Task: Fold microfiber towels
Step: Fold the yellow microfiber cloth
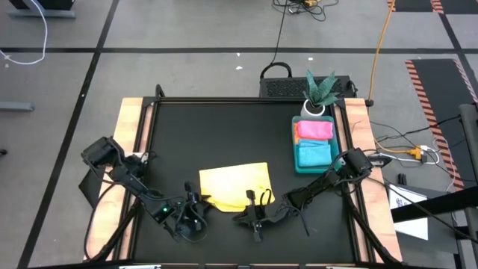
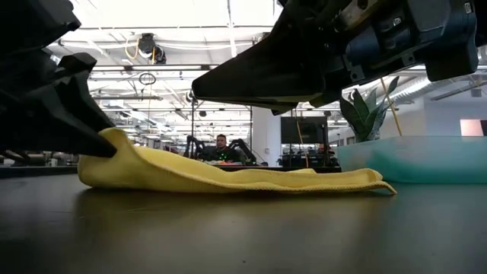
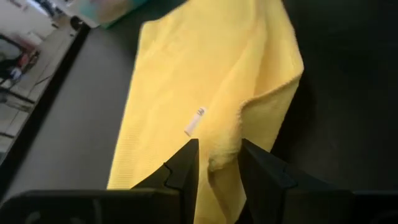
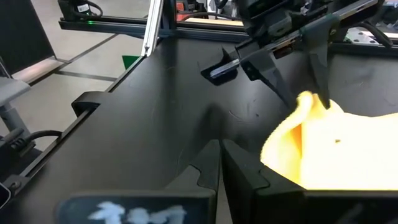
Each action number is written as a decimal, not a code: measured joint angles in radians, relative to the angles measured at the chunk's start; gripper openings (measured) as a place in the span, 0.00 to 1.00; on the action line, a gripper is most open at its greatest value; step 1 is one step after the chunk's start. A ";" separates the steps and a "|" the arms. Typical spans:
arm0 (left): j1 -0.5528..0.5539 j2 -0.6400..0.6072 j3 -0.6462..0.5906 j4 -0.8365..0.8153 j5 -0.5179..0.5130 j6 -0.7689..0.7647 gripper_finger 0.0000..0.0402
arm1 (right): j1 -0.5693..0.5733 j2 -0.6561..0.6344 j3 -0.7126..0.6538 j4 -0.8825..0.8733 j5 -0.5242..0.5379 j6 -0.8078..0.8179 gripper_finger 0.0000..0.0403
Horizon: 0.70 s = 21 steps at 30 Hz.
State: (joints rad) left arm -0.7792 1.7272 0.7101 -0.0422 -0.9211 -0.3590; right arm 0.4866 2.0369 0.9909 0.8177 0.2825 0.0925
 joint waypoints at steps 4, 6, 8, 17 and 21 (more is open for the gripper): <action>-0.001 0.000 0.000 0.009 -0.041 -0.038 0.28 | 0.000 0.000 0.000 0.000 0.000 0.000 0.03; -0.006 -0.001 0.000 0.025 -0.052 -0.039 0.28 | 0.000 0.000 0.000 0.000 0.000 0.000 0.03; -0.015 -0.001 0.001 0.042 -0.057 -0.034 0.28 | 0.000 0.000 0.000 0.000 0.000 0.000 0.03; -0.062 -0.001 0.001 0.018 -0.121 -0.080 0.28 | 0.000 0.000 0.000 -0.008 0.000 0.000 0.03; -0.061 -0.001 0.001 -0.014 -0.099 -0.096 0.28 | 0.000 0.000 0.000 -0.008 0.000 0.000 0.03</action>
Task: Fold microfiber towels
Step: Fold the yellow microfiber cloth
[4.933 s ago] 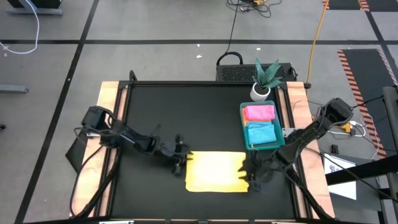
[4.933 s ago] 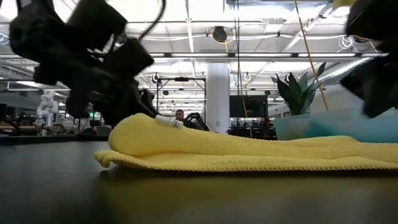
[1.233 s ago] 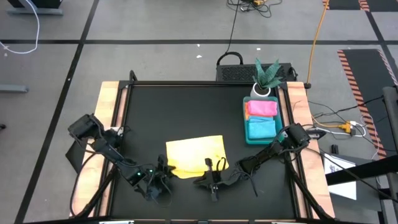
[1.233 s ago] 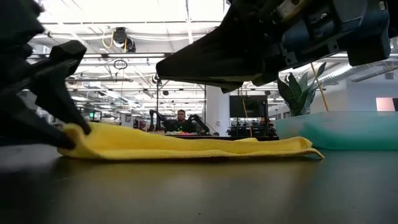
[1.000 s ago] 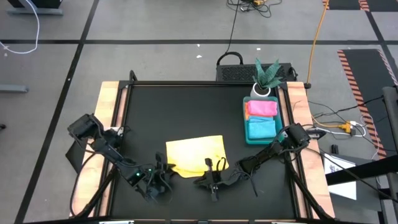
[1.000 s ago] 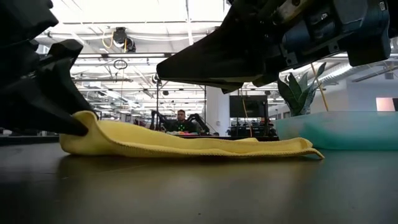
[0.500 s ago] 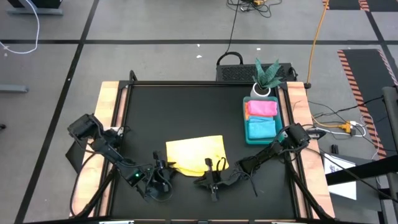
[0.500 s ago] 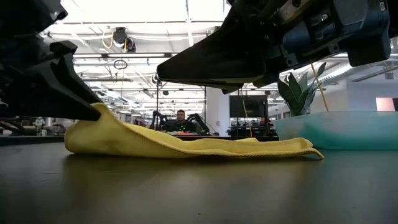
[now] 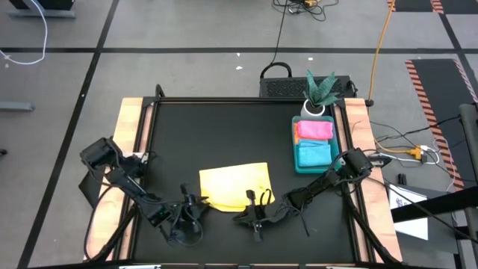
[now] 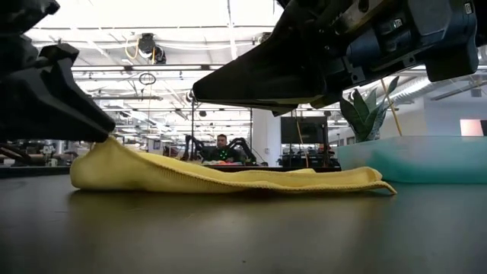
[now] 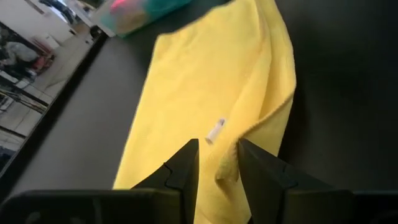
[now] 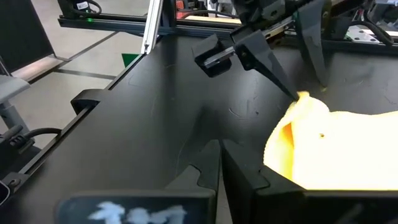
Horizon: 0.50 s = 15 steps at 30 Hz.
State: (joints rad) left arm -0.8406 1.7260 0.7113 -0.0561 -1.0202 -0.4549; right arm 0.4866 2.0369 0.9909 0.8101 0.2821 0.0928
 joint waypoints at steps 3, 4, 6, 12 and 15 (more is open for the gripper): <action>0.008 0.000 0.000 -0.008 0.050 0.000 0.28 | 0.000 0.000 0.000 0.000 0.000 0.000 0.03; 0.011 0.000 0.000 -0.008 0.072 0.000 0.28 | 0.000 0.000 0.000 0.000 0.000 0.000 0.03; 0.016 0.000 0.000 -0.008 0.123 0.000 0.28 | 0.000 0.000 0.000 0.000 0.000 0.000 0.03; 0.013 0.000 0.000 -0.010 0.183 0.004 0.28 | 0.000 0.000 0.000 0.000 0.000 0.000 0.03; 0.012 0.000 0.000 -0.022 0.183 0.005 0.28 | 0.000 0.000 0.000 0.000 0.000 0.000 0.03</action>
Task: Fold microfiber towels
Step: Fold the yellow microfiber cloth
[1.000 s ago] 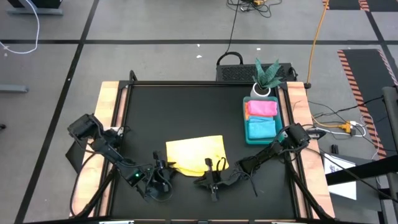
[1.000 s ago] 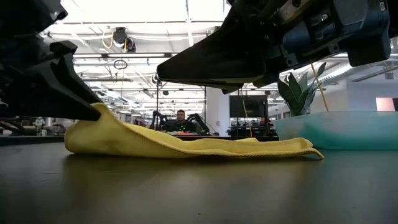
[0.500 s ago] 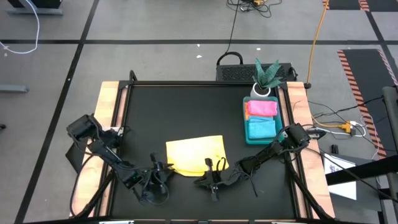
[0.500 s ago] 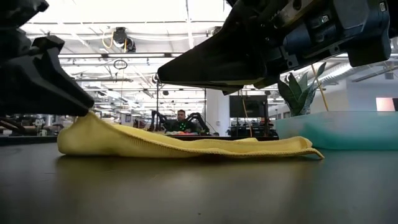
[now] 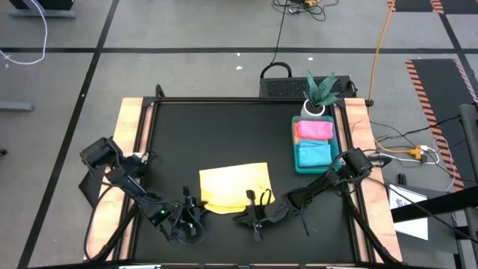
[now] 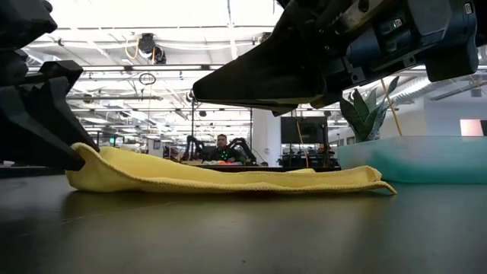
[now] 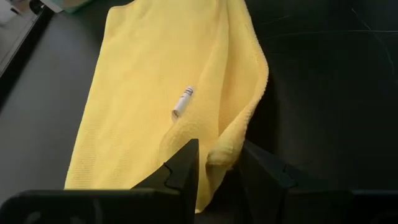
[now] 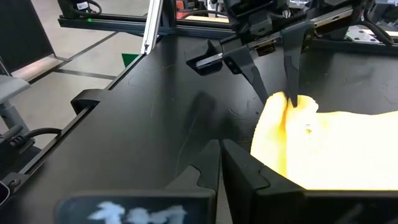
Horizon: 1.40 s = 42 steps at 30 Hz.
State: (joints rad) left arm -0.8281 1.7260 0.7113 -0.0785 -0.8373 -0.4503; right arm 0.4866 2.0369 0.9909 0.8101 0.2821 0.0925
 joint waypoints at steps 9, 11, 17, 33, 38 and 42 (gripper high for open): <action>-0.018 0.000 0.000 0.002 -0.041 -0.002 0.28 | 0.000 0.000 0.000 0.000 0.000 0.000 0.03; -0.030 0.000 0.000 0.005 -0.078 -0.009 0.28 | 0.000 0.000 0.000 0.000 0.000 0.000 0.03; -0.057 0.000 0.000 0.004 -0.139 -0.041 0.28 | 0.000 0.000 0.000 0.000 0.000 0.000 0.03; -0.046 0.000 0.000 0.024 -0.101 -0.031 0.11 | 0.000 0.000 0.000 0.000 0.000 0.000 0.03; -0.047 0.000 0.000 0.038 -0.053 0.000 0.03 | 0.000 0.000 0.000 0.000 0.000 0.000 0.03; -0.046 0.000 0.000 0.038 0.082 0.011 0.02 | 0.000 0.000 0.000 0.000 0.000 0.000 0.03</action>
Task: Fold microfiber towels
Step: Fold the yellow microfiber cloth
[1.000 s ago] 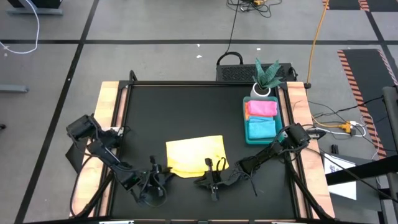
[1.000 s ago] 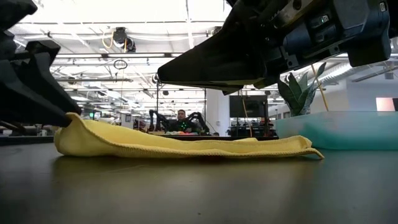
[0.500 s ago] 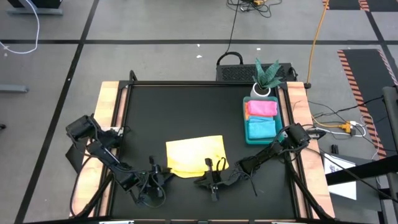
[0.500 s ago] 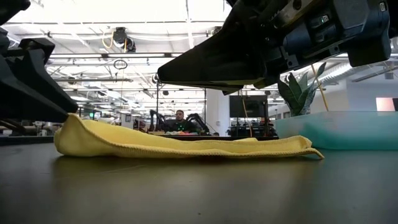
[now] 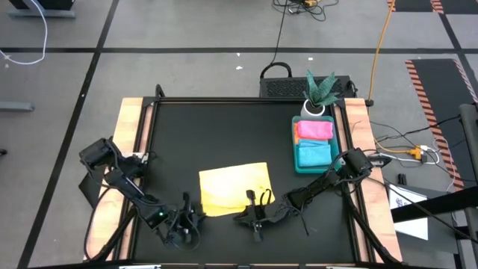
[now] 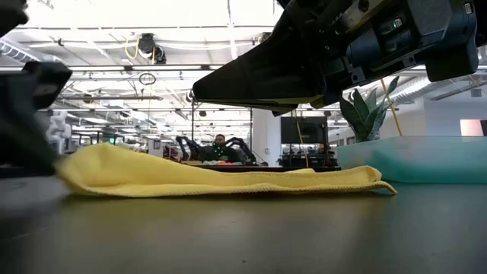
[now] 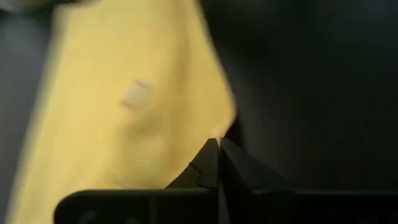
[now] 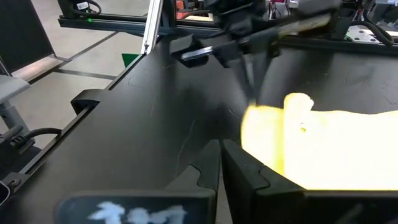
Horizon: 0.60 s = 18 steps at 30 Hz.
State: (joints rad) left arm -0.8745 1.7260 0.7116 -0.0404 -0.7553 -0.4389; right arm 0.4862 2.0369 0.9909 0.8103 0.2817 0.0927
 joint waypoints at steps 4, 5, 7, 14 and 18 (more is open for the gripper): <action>0.009 0.000 0.000 -0.005 0.187 0.029 0.02 | 0.000 0.000 0.000 0.000 0.000 0.000 0.03; 0.015 -0.001 0.000 -0.008 0.213 0.038 0.02 | 0.000 0.000 0.000 0.000 0.000 0.000 0.03; 0.026 -0.004 0.002 -0.013 0.241 0.052 0.03 | 0.000 0.000 0.000 0.000 0.000 0.000 0.03; 0.084 -0.006 0.003 -0.014 0.352 0.119 0.02 | 0.000 0.000 0.000 0.001 0.000 0.042 0.03; 0.100 -0.006 0.003 -0.010 0.381 0.133 0.08 | 0.000 0.000 0.000 0.000 0.000 0.045 0.03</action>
State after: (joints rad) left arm -0.7742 1.7199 0.7147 -0.0502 -0.3745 -0.3057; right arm 0.4866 2.0369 0.9909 0.8106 0.2817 0.1379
